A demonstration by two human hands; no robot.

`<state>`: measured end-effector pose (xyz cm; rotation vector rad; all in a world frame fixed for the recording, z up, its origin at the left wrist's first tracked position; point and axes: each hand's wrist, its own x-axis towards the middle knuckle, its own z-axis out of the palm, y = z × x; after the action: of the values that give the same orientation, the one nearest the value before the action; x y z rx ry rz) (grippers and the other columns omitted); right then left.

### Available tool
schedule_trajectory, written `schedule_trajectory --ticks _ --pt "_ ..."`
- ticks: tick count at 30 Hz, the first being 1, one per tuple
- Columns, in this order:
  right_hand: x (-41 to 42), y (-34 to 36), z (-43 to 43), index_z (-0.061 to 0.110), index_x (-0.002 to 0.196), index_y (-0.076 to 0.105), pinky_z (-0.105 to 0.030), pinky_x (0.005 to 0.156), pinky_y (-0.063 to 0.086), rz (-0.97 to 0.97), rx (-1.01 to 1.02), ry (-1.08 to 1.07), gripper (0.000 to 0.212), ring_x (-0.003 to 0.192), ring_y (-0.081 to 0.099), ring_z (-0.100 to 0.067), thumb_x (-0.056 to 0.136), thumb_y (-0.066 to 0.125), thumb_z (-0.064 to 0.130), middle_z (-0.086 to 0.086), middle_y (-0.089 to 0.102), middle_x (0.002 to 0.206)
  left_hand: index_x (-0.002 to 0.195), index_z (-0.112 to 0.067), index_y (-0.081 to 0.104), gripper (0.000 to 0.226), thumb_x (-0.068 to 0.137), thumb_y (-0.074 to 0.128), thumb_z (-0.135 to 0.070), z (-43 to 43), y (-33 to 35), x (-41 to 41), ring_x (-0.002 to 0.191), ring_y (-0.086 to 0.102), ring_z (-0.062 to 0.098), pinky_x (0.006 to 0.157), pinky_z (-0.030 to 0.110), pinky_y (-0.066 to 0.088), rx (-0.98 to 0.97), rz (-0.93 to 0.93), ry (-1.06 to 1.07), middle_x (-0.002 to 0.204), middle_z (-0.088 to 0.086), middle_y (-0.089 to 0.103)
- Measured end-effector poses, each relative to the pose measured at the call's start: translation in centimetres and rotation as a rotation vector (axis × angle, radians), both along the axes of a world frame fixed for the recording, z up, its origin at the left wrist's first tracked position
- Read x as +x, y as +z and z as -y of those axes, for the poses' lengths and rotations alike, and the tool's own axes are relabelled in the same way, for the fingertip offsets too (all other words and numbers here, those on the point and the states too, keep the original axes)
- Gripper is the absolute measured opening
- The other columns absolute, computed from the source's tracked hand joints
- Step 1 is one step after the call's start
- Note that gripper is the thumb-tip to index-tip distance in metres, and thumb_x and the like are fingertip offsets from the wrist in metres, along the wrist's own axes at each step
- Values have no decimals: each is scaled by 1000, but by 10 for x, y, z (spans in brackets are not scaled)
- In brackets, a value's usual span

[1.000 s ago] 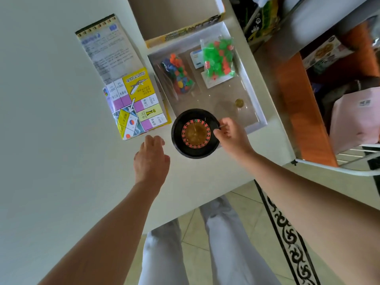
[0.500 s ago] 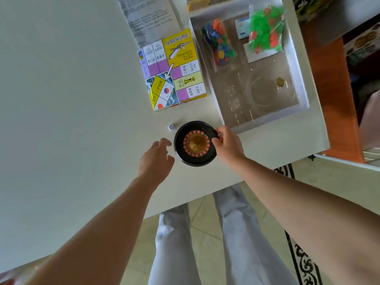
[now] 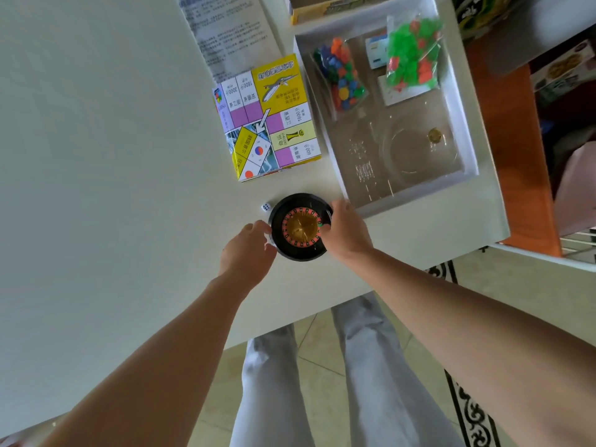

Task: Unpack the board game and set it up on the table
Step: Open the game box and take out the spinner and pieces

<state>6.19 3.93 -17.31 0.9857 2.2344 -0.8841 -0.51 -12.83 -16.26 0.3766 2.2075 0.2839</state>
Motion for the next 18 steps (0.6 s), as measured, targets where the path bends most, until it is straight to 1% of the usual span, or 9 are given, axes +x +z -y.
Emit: schedule_trajectory --ticks 2,3,4,6,8,10,12,14,18 --pt "-6 8 -8 8 93 53 -30 64 36 18 7 82 6 88 54 -31 90 51 12 -6 53 92 124 -21 56 32 93 48 -20 -6 5 -4 104 59 24 80 33 47 -46 -16 -29 120 1 59" --pt "-9 13 -14 13 81 52 -31 58 36 -4 8 100 8 82 52 -31 89 49 12 -4 53 80 122 -22 58 31 93 47 -19 -10 8 -7 104 59 24 79 33 45 -76 -33 -44 119 1 60" --pt "-13 17 -23 15 78 56 -32 58 39 -42 2 94 13 81 53 -31 88 48 11 -3 55 76 116 -22 61 28 93 46 -18 -17 11 -9 100 59 25 76 32 44 -104 -59 -54 116 1 61" --pt "-22 25 -43 13 93 67 -32 73 48 -122 -21 34 19 89 61 -27 88 49 10 -5 68 91 100 -16 62 21 95 42 -17 -33 17 -14 85 57 26 69 30 39 -133 -128 -80 104 4 64" --pt "-29 30 -71 14 99 68 -34 80 51 -199 -42 -36 22 91 64 -24 87 51 9 -3 70 97 94 -14 60 22 97 39 -19 -57 24 -18 74 52 24 64 29 38 -101 -194 -141 96 4 65" --pt "-31 30 -99 13 99 68 -35 81 51 -230 -22 -71 22 90 64 -22 86 52 7 -3 70 97 100 -17 62 22 98 41 -22 -78 30 -20 81 58 23 67 30 42 0 -211 -174 99 1 65" --pt "-28 27 -132 12 104 66 -29 83 47 -227 45 -101 23 96 63 -25 87 51 6 -6 69 102 105 -20 63 20 95 46 -20 -105 33 -21 92 60 23 73 32 44 119 -196 -176 104 -2 63" --pt "-22 21 -162 13 114 62 -29 84 43 -148 143 -88 28 104 61 -28 88 51 8 -7 67 111 108 -21 62 23 91 50 -14 -130 32 -19 97 57 22 74 33 44 230 -195 -204 106 -1 59" --pt "-9 9 -210 19 131 49 -39 86 46 29 273 67 42 111 57 -33 89 49 12 -10 61 121 124 -18 58 44 80 58 -9 -181 16 -15 123 43 24 98 38 41 311 -256 -368 130 3 50"
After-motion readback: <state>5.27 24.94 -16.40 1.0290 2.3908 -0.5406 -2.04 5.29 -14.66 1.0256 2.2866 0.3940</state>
